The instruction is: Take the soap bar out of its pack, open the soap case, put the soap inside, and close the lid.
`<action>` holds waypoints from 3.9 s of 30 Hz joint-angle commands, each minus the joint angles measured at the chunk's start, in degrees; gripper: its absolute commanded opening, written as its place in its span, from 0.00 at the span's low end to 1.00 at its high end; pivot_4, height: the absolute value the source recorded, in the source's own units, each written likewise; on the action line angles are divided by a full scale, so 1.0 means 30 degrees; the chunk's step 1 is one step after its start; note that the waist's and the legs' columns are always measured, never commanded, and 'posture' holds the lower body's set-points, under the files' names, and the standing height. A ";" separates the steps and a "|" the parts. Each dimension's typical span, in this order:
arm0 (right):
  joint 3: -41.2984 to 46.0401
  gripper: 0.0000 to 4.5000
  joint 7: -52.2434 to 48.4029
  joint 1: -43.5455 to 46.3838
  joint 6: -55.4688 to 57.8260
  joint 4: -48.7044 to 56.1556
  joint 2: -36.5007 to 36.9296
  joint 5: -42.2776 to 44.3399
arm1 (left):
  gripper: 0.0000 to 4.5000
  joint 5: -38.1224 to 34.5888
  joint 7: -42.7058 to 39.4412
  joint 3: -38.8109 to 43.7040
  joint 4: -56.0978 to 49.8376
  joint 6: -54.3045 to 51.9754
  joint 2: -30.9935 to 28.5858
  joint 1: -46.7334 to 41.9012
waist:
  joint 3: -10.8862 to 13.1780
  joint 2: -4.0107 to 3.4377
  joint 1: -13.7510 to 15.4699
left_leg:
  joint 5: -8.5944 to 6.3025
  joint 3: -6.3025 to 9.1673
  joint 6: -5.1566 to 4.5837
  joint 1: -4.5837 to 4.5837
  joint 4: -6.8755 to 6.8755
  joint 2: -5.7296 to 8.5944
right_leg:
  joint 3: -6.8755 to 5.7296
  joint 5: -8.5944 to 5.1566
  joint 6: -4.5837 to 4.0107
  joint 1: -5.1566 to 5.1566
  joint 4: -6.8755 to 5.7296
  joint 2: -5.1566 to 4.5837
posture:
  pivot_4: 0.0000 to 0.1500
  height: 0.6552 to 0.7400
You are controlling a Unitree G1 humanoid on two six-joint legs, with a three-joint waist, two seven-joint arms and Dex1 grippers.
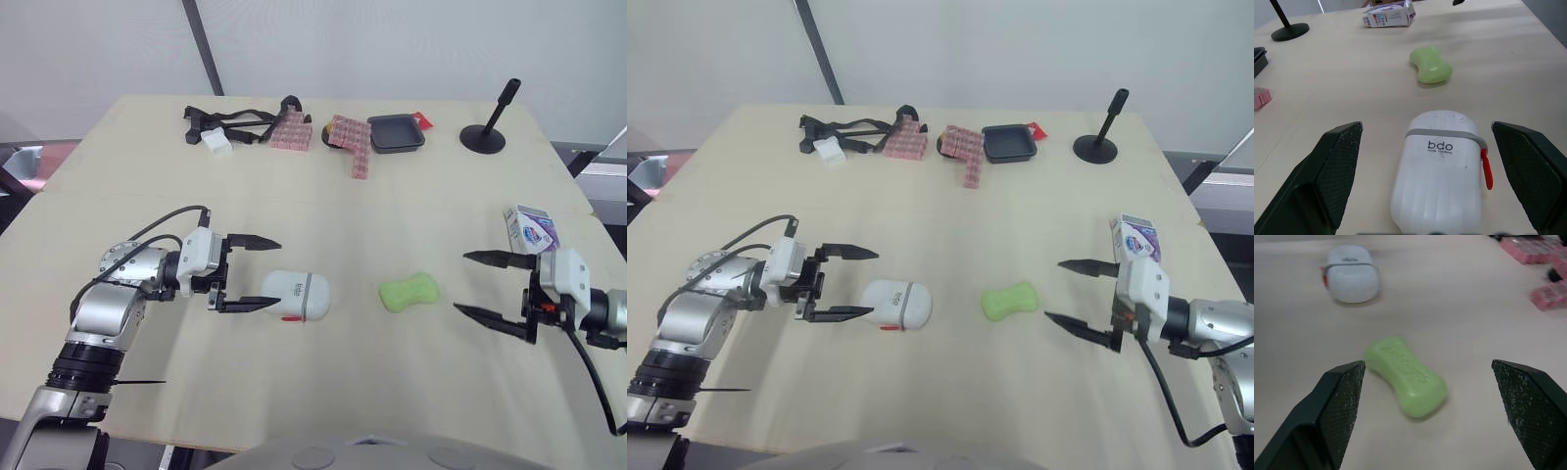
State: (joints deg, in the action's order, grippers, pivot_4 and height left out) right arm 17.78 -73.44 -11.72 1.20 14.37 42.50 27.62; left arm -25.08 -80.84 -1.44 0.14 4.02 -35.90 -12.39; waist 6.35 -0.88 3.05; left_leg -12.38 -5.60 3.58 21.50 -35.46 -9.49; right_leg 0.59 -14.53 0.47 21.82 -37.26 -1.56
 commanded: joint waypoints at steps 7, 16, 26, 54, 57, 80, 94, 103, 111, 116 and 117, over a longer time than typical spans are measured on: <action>-0.1395 0.99 -0.3673 -0.0125 -0.3319 -0.0702 -0.0153 0.1206 | 1.00 0.0105 0.0022 -0.0219 -0.0736 -0.0310 -0.0581 0.0169 | -0.0001 0.0002 0.0008 | 0.0000 0.0012 -0.0029 0.0003 -0.0026 -0.0001 | -0.0018 -0.0001 -0.0002 0.0021 -0.0005 -0.0005 | 1.00 1.00; -0.1305 0.99 -0.2795 -0.0398 -0.1736 -0.1188 -0.0100 0.2135 | 1.00 0.1206 -0.0439 -0.0784 -0.0348 0.1199 -0.1116 0.0084 | -0.0001 0.0002 0.0032 | 0.0000 0.0025 -0.0048 0.0012 -0.0070 0.0000 | -0.0028 -0.0002 -0.0005 0.0076 -0.0032 -0.0010 | 1.00 1.00; -0.1218 0.99 -0.2445 -0.0502 -0.2688 -0.1527 -0.0182 0.1585 | 1.00 0.3131 -0.0312 -0.2068 0.1167 0.1925 -0.1040 -0.1240 | -0.0001 0.0002 0.0041 | 0.0001 0.0026 -0.0052 0.0025 -0.0078 0.0000 | -0.0038 -0.0003 -0.0007 0.0088 -0.0037 -0.0016 | 1.00 1.00; -0.1523 0.99 -0.1145 -0.0927 -0.2713 -0.1454 0.0307 0.0790 | 1.00 0.6449 0.0875 -0.4976 0.4028 0.4644 -0.0193 -0.3077 | -0.0001 0.0006 -0.0001 | 0.0002 0.0027 -0.0056 0.0036 -0.0084 0.0001 | -0.0042 -0.0004 -0.0008 0.0092 -0.0045 -0.0020 | 1.00 1.00; -0.1500 0.99 -0.1149 -0.0919 -0.2720 -0.1540 0.0381 0.0760 | 1.00 0.6350 0.0944 -0.4998 0.4194 0.4658 -0.0102 -0.3195 | -0.0001 0.0006 -0.0003 | 0.0002 0.0026 -0.0056 0.0036 -0.0084 0.0001 | -0.0041 -0.0004 -0.0008 0.0091 -0.0046 -0.0020 | 1.00 1.00; -0.1458 1.00 -0.0948 -0.1114 -0.2345 -0.1229 0.0632 0.0751 | 0.77 0.6102 0.0691 -0.4953 0.4552 0.4726 0.0069 -0.3511 | -0.0001 0.0006 0.0002 | 0.0002 0.0026 -0.0057 0.0035 -0.0085 0.0002 | -0.0042 -0.0004 -0.0008 0.0091 -0.0047 -0.0023 | 1.00 1.00; -0.1156 1.00 0.5886 0.4176 1.5532 0.3762 0.4746 1.0456 | 0.77 0.5206 0.3736 -0.3433 0.3283 0.8221 0.1544 -0.3686 | 0.0004 0.0000 0.0228 | 0.0007 0.0038 -0.0057 0.0017 -0.0089 -0.0008 | -0.0042 -0.0002 -0.0005 0.0075 -0.0057 -0.0005 | 1.00 1.00; -0.2460 1.00 1.3843 0.9436 2.2519 0.2646 0.3388 1.7818 | 0.77 0.7278 0.7425 -0.3828 0.1862 1.0471 0.3357 -0.3414 | 0.0000 0.0011 0.0609 | 0.0010 0.0032 -0.0039 0.0037 -0.0091 0.0002 | -0.0036 0.0003 0.0003 0.0075 -0.0036 -0.0007 | 1.00 1.00; -0.3548 1.00 1.8540 1.1711 2.3488 0.1763 0.2047 2.0924 | 0.77 0.8753 0.9965 -0.4336 0.1063 0.9811 0.4504 -0.2976 | 0.0002 0.0008 0.0535 | 0.0072 0.0024 0.0111 0.0046 -0.0088 -0.0002 | -0.0026 0.0050 0.0085 0.0082 -0.0041 0.0009 | 1.00 1.00; -0.3966 1.00 1.9793 1.2275 2.3417 0.1251 0.1666 2.1764 | 0.77 0.8390 1.0075 -0.4767 0.0522 0.9046 0.4561 -0.2760 | 0.0002 0.0009 0.0554 | 0.0070 0.0023 0.0136 0.0054 -0.0089 0.0002 | -0.0019 0.0055 0.0094 0.0077 -0.0041 0.0013 | 1.00 1.00; -0.4077 1.00 1.9729 1.2450 2.3507 0.1270 0.1714 2.1567 | 0.77 0.8334 1.0028 -0.4836 0.0412 0.8947 0.4541 -0.2723 | 0.0002 0.0008 0.0571 | 0.0071 0.0023 0.0139 0.0061 -0.0089 0.0002 | -0.0019 0.0056 0.0096 0.0078 -0.0041 0.0013 | 1.00 1.00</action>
State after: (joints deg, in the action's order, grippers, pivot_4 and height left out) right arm 4.94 -14.79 23.94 71.91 18.11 47.31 90.43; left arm 0.92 -51.31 -15.70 4.12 31.27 -22.24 -20.46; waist 6.36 -0.85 4.76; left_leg -12.17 -5.53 4.00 21.70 -35.73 -9.48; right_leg 0.54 -14.36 0.76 22.05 -37.39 -1.52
